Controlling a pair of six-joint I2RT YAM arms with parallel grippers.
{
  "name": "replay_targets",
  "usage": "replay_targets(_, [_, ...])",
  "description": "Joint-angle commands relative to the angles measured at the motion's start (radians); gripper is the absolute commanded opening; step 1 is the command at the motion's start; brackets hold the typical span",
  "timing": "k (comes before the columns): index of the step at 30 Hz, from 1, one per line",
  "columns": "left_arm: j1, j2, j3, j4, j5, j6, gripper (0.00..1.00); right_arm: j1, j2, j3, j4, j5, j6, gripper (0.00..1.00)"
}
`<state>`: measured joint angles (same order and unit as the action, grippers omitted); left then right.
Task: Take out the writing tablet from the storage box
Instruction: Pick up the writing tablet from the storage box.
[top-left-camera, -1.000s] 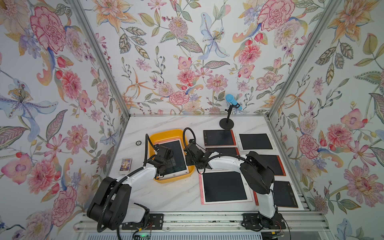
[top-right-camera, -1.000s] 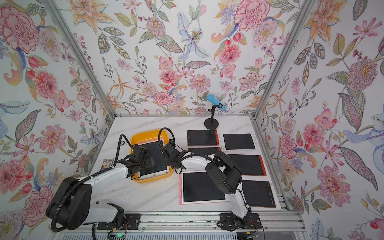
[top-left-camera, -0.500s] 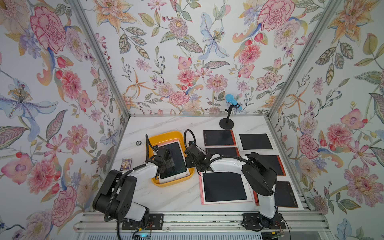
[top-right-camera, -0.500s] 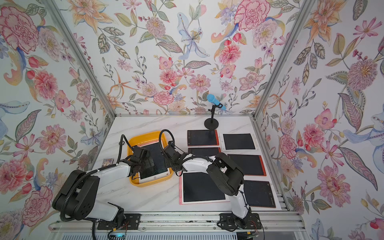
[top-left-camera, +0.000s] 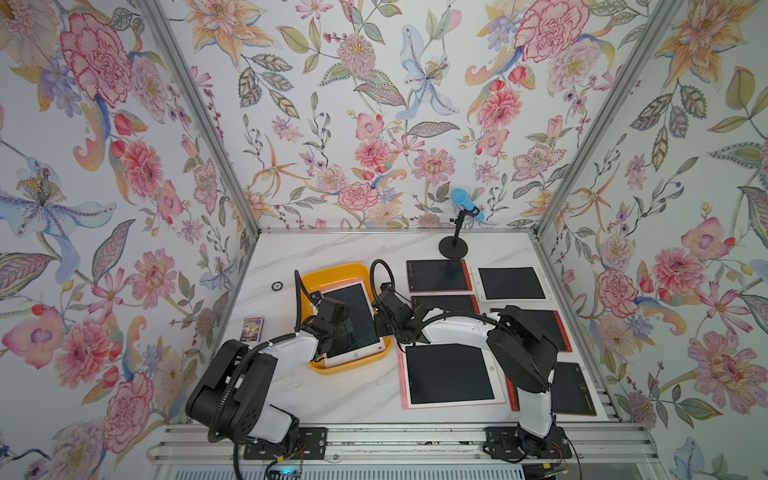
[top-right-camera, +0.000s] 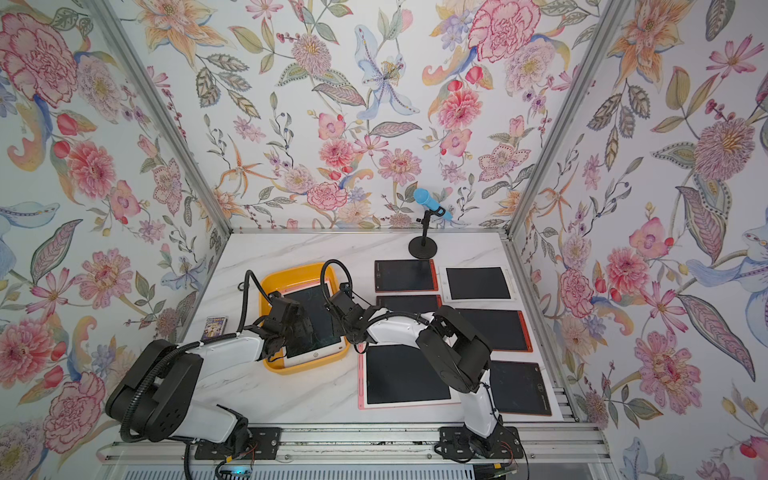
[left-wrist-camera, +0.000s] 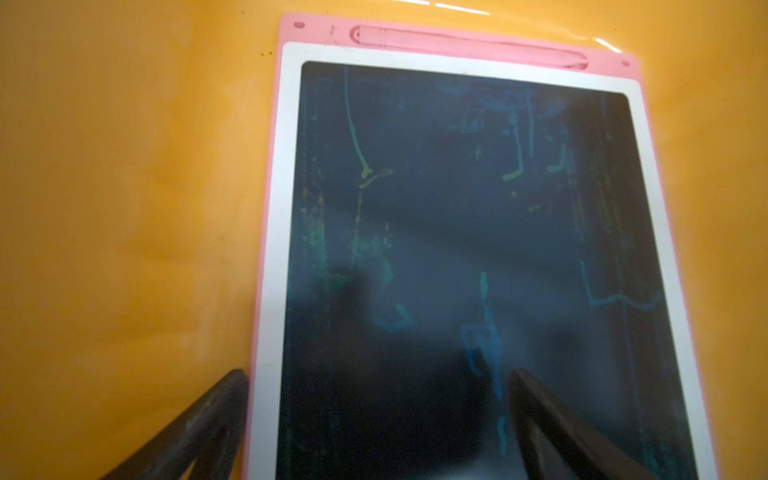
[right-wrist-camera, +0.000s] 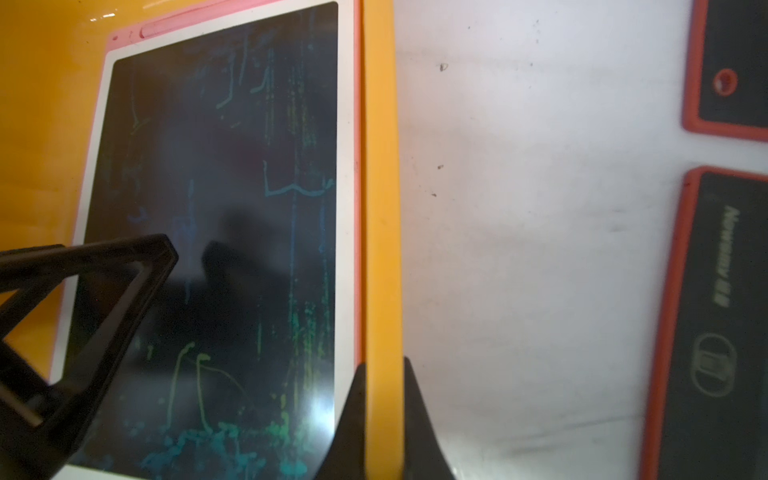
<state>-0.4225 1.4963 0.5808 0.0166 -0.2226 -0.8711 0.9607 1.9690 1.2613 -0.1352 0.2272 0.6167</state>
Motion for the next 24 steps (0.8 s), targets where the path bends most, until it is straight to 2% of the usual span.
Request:
replay_targets(1, [-0.041,0.121,0.0,-0.266,-0.045,-0.057,0.99,-0.039,0.017,-0.064,-0.203,0.09,-0.053,0.05])
replay_targets(5, [-0.077,0.195,0.03,-0.295,-0.068,-0.078,0.99,-0.041,0.008,-0.067,-0.21,0.099,-0.054,0.05])
replay_targets(8, [-0.079,0.212,-0.027,-0.228,-0.042,-0.114,0.99,-0.045,-0.011,-0.085,-0.21,0.104,-0.055,0.05])
replay_targets(10, [-0.08,0.215,-0.087,-0.129,0.007,-0.129,0.99,-0.048,-0.013,-0.087,-0.21,0.105,-0.061,0.05])
replay_targets(13, [-0.08,0.248,-0.172,0.088,0.162,-0.133,0.99,-0.047,0.008,-0.072,-0.211,0.091,-0.069,0.05])
replay_targets(16, [-0.091,0.292,-0.213,0.23,0.241,-0.158,0.99,-0.039,0.042,-0.048,-0.21,0.077,-0.071,0.05])
replay_targets(20, [-0.119,0.286,-0.225,0.313,0.292,-0.166,0.99,-0.03,0.098,0.006,-0.21,0.049,-0.095,0.05])
replay_targets(24, [-0.13,0.218,-0.223,0.314,0.315,-0.161,0.99,-0.023,0.159,0.078,-0.243,0.044,-0.113,0.05])
